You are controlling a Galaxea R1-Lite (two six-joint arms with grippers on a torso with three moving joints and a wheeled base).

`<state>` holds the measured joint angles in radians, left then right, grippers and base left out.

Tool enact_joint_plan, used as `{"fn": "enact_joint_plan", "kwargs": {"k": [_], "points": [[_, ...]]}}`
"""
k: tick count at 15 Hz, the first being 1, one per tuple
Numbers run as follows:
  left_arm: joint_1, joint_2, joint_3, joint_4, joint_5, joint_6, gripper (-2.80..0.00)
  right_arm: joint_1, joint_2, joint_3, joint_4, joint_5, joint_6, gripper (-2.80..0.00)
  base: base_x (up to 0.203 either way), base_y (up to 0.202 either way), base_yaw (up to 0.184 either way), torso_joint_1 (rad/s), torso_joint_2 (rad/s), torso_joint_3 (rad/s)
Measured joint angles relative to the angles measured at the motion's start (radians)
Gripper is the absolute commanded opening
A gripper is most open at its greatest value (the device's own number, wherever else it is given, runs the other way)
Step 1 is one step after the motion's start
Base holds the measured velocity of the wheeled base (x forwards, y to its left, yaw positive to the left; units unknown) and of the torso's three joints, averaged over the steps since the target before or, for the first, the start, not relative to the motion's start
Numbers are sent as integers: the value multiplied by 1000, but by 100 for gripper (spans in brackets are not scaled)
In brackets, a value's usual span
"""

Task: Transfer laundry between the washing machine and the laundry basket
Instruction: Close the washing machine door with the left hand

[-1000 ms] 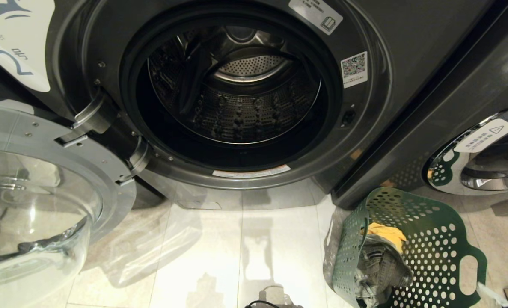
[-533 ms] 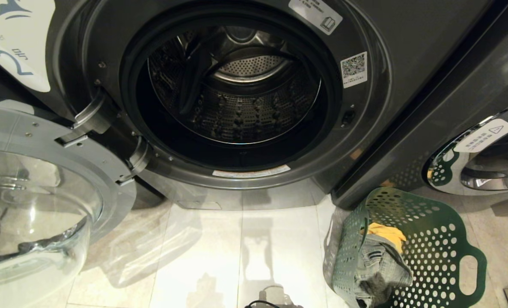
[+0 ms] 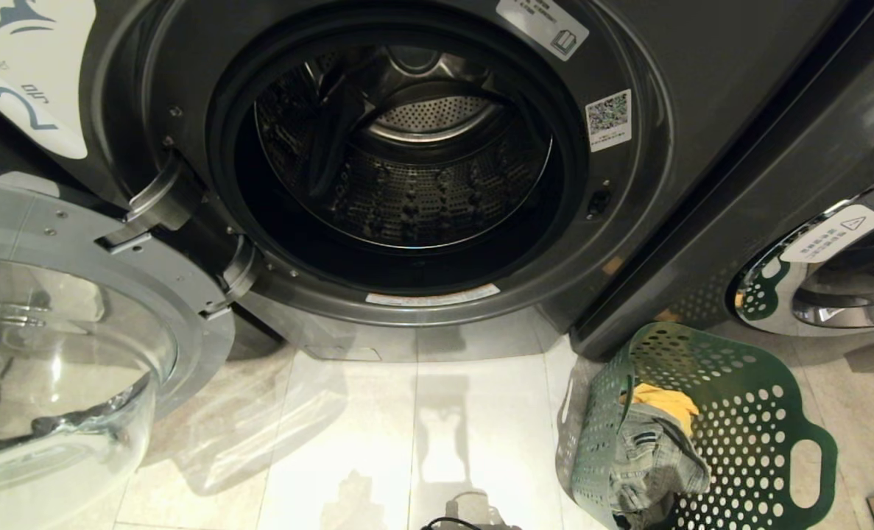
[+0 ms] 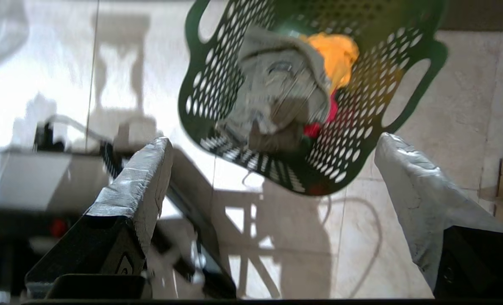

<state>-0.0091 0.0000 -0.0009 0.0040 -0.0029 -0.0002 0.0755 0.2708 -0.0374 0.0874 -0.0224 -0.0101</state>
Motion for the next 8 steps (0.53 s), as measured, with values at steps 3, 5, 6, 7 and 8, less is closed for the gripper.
{"fn": "enact_joint_plan", "kwargs": {"k": [3,5,6,7,8], "points": [[0,3,-1,4,0,1,-280,-84,-36,17,-38,19,-54,0,0,0,0,0,0,0],[0,2,-1,0,0,2,-280,-92,-86,15,-27,29,-71,0,0,0,0,0,0,0],[0,2,0,0,0,2,-280,-92,-128,15,-27,29,-66,0,0,0,0,0,0,0],[0,2,0,0,0,2,-280,-89,-173,16,-34,28,-60,0,0,0,0,0,0,0],[0,2,0,-1,0,2,-280,-87,-205,22,-51,27,-56,0,0,0,0,0,0,0]]}}
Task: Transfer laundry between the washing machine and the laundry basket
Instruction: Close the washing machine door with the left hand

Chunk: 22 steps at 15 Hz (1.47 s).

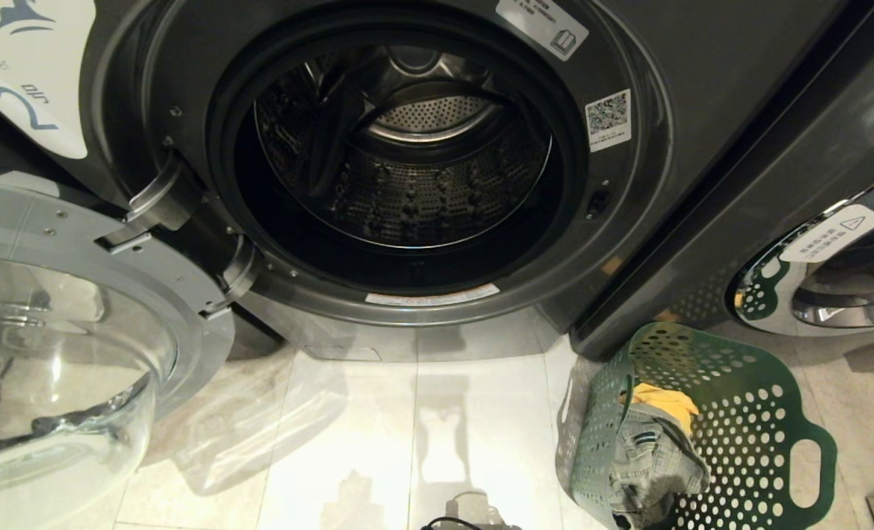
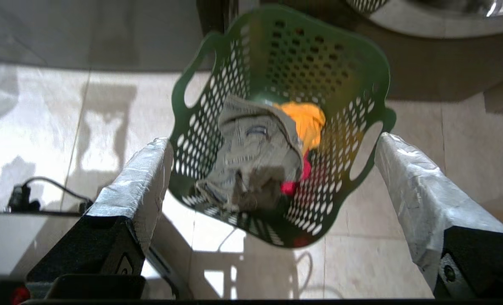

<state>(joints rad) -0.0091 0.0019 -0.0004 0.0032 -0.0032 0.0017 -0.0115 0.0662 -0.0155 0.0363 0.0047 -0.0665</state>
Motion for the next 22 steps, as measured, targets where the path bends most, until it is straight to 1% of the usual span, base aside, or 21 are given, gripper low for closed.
{"fn": "enact_joint_plan", "kwargs": {"k": [2,4,7,9,12,22], "points": [[0,0,0,0,0,0,-280,2,-38,12,-35,0,12,0,0,0,0,0,0,0],[0,0,0,0,0,0,-280,4,-54,14,-38,0,8,0,0,0,0,0,0,0],[0,0,0,3,-3,41,-280,4,-64,15,-41,0,10,0,0,0,0,0,0,0],[0,0,0,4,-4,43,-280,4,-66,16,-41,2,2,0,0,0,0,2,2,35],[0,0,0,3,0,6,-280,4,-66,15,-38,1,-3,0,0,0,0,2,5,148],[0,0,0,4,-1,24,-280,4,-66,16,-35,-1,-8,0,0,0,0,2,0,198]]}}
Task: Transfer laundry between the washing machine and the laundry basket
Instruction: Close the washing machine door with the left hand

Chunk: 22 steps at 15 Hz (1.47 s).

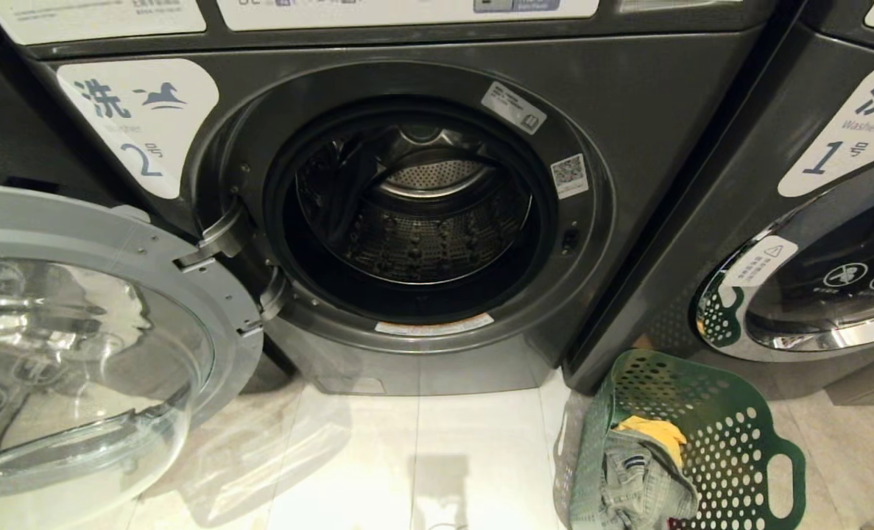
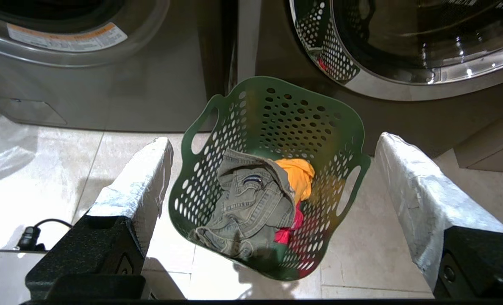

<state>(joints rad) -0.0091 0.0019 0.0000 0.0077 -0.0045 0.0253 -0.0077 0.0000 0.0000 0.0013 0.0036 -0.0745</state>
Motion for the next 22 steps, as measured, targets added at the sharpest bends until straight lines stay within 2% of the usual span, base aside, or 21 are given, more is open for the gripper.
{"fn": "enact_joint_plan", "kwargs": {"k": [10,22], "points": [[0,0,0,0,-1,6,-280,0,0,0,1,-1,7,0,0,0,0,3,2,184],[0,0,0,0,-1,4,-280,0,0,0,-2,0,32,0,0,0,0,0,0,8]]}}
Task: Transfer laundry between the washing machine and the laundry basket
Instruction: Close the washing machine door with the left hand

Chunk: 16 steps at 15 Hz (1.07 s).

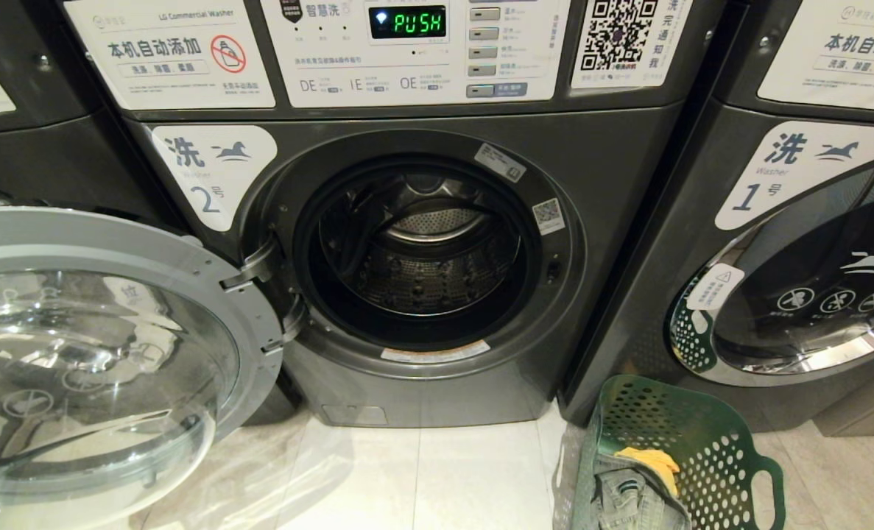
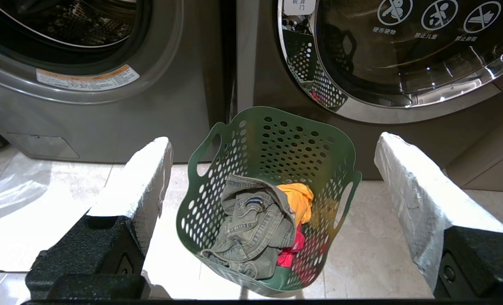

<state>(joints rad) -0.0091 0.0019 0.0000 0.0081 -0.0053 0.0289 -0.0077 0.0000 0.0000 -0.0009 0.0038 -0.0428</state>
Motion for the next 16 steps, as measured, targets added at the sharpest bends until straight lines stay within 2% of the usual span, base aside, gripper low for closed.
{"fn": "enact_joint_plan", "kwargs": {"k": [3,16], "points": [[0,0,0,-3,2,-22,-280,0,0,0,0,0,1,0,0,0,0,0,0,0],[0,0,0,-3,2,-24,-280,0,0,0,0,8,-6,0,0,0,0,0,0,0]]}}
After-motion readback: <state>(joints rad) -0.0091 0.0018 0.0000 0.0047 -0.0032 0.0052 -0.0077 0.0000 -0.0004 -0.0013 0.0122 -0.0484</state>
